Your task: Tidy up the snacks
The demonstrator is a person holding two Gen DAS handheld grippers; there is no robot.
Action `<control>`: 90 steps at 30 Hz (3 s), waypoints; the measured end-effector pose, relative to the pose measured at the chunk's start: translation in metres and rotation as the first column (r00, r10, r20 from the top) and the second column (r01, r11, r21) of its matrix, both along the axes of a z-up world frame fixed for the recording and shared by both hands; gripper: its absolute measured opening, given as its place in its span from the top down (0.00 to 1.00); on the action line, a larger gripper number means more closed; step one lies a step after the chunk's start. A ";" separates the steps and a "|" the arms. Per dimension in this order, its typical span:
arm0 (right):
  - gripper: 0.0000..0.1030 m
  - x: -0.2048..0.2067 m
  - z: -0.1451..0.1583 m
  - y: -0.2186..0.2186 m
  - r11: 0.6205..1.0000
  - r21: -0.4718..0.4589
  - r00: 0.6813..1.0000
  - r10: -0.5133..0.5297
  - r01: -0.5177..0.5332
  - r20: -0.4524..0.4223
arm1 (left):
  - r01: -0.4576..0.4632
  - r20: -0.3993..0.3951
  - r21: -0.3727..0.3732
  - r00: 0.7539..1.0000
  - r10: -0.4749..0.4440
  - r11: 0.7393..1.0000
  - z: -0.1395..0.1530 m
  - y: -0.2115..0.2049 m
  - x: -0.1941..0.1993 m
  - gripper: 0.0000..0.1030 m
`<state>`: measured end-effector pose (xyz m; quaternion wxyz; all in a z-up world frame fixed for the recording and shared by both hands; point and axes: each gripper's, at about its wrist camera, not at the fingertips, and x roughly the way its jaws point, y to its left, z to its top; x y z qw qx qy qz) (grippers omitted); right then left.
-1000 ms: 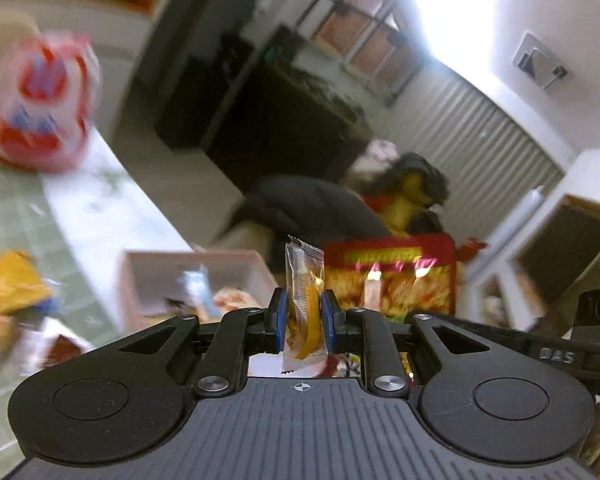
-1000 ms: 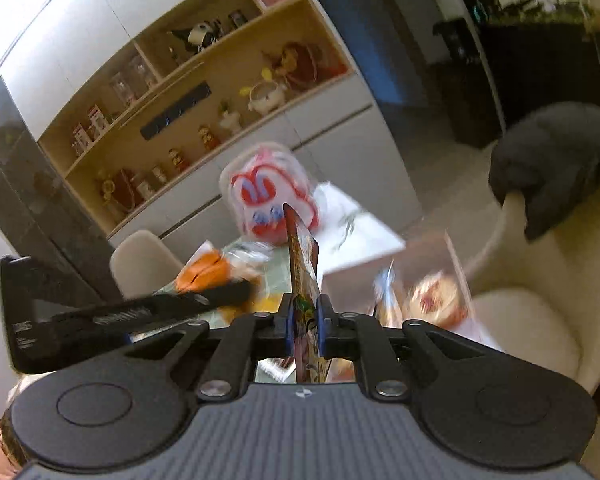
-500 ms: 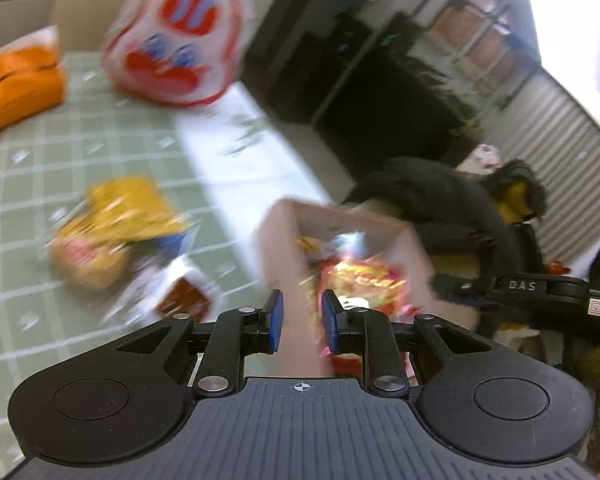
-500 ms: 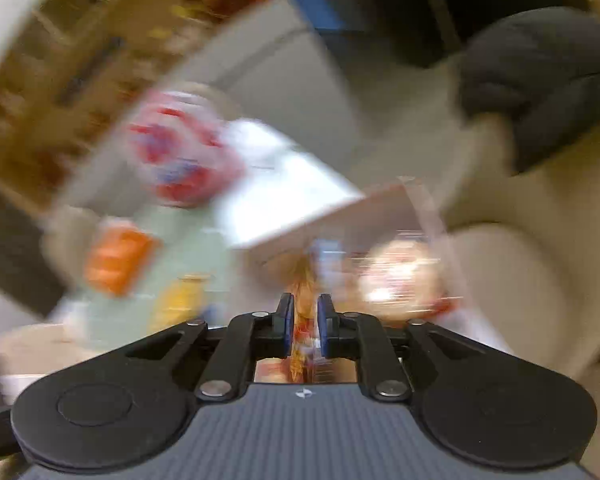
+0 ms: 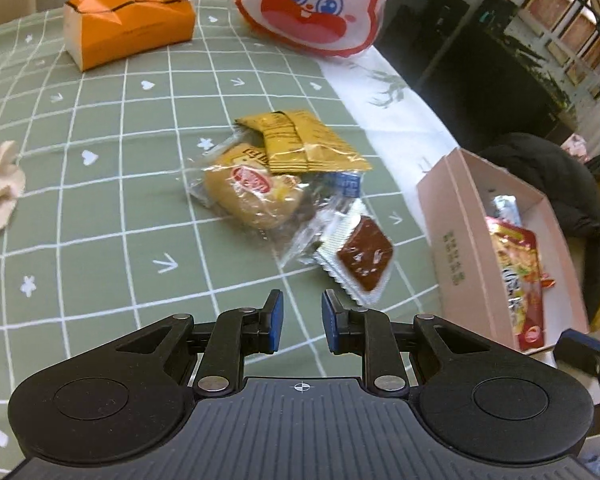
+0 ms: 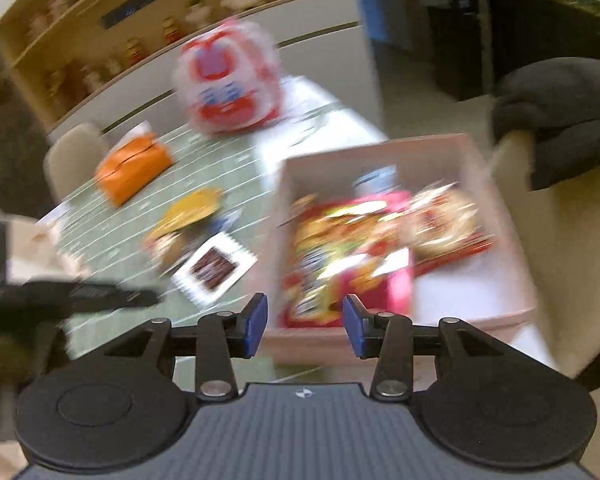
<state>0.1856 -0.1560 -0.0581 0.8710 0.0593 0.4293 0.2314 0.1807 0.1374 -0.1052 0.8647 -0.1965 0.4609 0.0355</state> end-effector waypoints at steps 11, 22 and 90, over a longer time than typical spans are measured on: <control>0.48 0.028 0.002 0.095 0.992 -0.031 0.992 0.122 -0.122 -0.001 | 0.021 -0.026 0.056 0.999 -0.020 0.998 -0.001 0.011 -0.002 0.76; 0.37 0.138 -0.018 0.175 0.996 0.024 0.990 0.085 -0.083 -0.114 | -0.042 0.057 -0.044 0.997 0.044 0.998 0.006 0.066 0.025 0.76; 0.40 -0.010 -0.035 0.063 0.944 -0.083 0.937 0.303 -0.321 -0.173 | 0.094 0.033 -0.116 0.995 -0.090 0.989 0.025 -0.003 -0.073 0.77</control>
